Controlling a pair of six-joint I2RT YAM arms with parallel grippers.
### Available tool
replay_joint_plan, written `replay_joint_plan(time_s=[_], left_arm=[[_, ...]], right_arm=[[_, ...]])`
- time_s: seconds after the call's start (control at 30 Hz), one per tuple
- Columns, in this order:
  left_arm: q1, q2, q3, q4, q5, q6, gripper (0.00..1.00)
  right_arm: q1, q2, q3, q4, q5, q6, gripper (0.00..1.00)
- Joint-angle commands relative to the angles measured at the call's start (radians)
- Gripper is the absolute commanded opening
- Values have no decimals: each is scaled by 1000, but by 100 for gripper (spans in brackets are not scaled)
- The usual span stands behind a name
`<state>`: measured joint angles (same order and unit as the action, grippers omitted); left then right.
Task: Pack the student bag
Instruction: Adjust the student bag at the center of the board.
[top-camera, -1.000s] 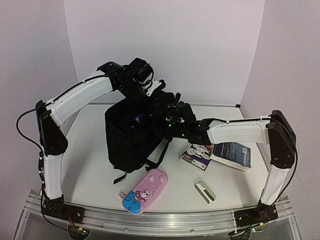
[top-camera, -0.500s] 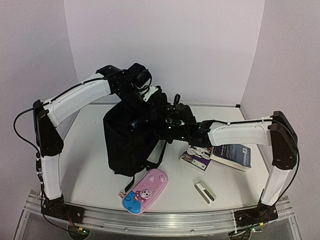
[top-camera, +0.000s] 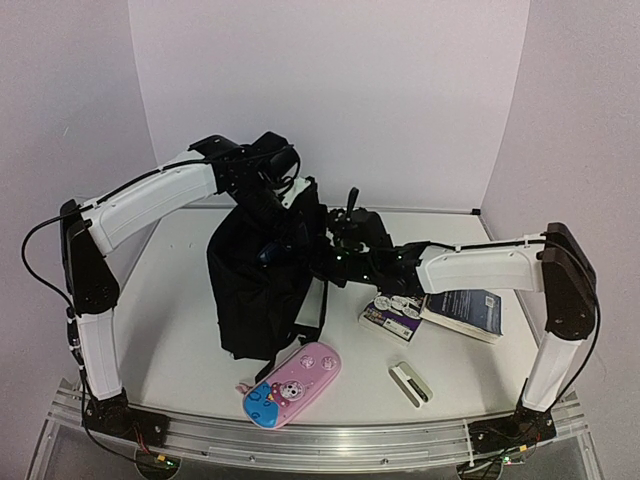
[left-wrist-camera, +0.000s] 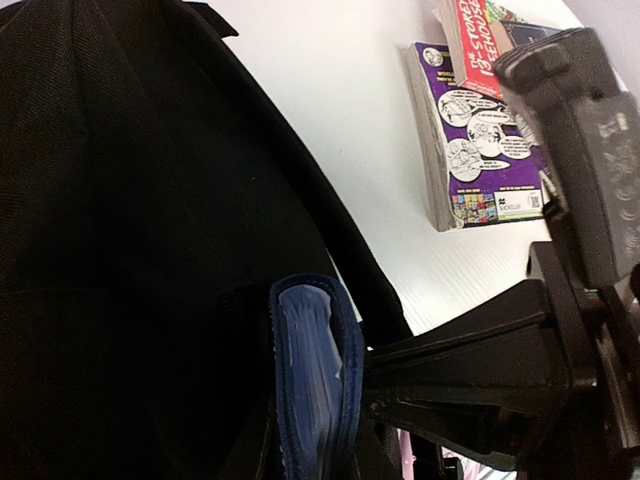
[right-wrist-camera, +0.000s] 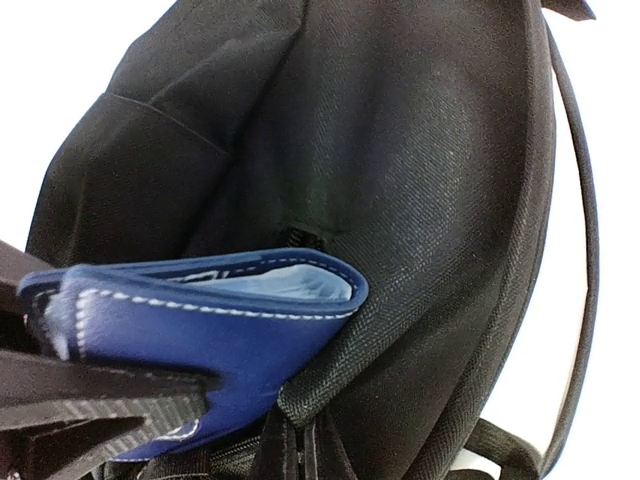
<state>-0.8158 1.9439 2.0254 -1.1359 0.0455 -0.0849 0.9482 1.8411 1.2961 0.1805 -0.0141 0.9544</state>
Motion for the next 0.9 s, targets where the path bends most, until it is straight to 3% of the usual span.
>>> replay_joint_plan(time_s=[0.0, 0.1, 0.3, 0.4, 0.47, 0.6, 0.87], left_arm=[[7, -28, -66, -220, -82, -30, 2], [18, -54, -70, -177, -60, -55, 14], [38, -80, -73, -193, -28, -113, 21], [38, -98, -103, -167, -17, -134, 39], [38, -112, -109, -137, -5, -145, 45], [40, -135, -104, -76, 21, -153, 52], [60, -175, -80, 35, 27, -166, 57]], right_arm=[[-24, -88, -2, 85, 137, -70, 0], [-21, -88, -22, 85, 142, -60, 0], [-21, -100, -58, 91, 155, -45, 0], [-21, -98, -53, 91, 147, -54, 0], [-20, -97, -48, 91, 139, -58, 0], [-20, -93, -43, 91, 132, -67, 0], [-20, -80, -28, 91, 109, -86, 0]])
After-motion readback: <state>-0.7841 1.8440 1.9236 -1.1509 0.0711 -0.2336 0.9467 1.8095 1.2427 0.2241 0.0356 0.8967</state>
